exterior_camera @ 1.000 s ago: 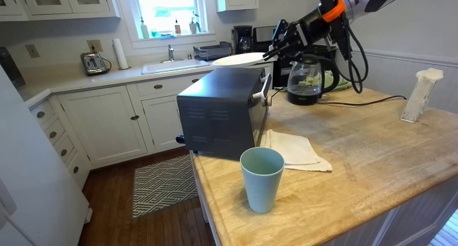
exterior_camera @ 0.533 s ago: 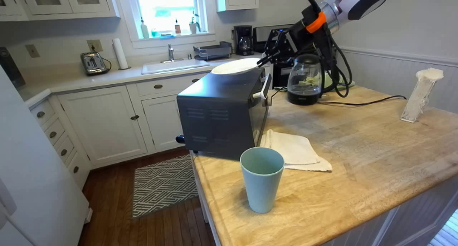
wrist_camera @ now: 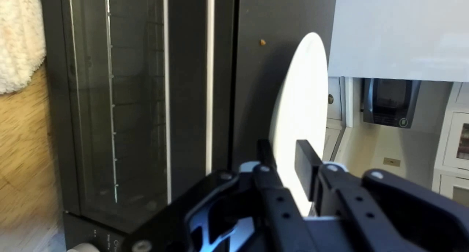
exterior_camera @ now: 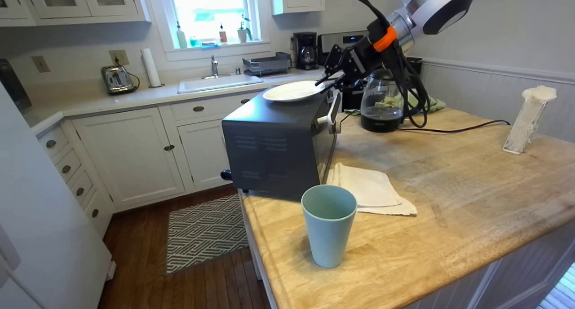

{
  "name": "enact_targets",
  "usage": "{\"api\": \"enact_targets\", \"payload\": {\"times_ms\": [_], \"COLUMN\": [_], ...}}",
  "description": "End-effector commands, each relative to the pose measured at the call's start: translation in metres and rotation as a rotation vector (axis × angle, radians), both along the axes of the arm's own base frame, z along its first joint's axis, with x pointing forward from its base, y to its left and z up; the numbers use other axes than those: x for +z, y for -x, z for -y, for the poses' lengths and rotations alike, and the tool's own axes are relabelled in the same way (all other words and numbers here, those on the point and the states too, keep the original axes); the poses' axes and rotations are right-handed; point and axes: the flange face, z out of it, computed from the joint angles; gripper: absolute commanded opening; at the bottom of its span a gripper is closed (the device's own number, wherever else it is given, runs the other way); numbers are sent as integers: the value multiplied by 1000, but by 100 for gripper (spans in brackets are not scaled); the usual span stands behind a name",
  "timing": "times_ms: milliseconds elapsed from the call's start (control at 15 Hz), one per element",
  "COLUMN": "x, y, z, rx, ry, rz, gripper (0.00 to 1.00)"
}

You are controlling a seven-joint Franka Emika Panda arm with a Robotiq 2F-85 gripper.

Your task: Pick up the white plate and put it on the oven

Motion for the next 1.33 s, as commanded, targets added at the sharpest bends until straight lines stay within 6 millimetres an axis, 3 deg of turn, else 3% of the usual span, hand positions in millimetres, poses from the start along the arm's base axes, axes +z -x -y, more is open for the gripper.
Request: {"api": "enact_targets", "payload": {"times_ms": [0, 400, 467, 1000, 1267], "x": [5, 16, 20, 95, 117], "y": [-5, 10, 13, 58, 111], "z": [-4, -8, -10, -22, -13], "rx": [-3, 67, 94, 283, 370], "ry": [8, 94, 126, 346, 584], "rz": [4, -9, -11, 92, 57], "gripper": [55, 96, 99, 100, 100]}}
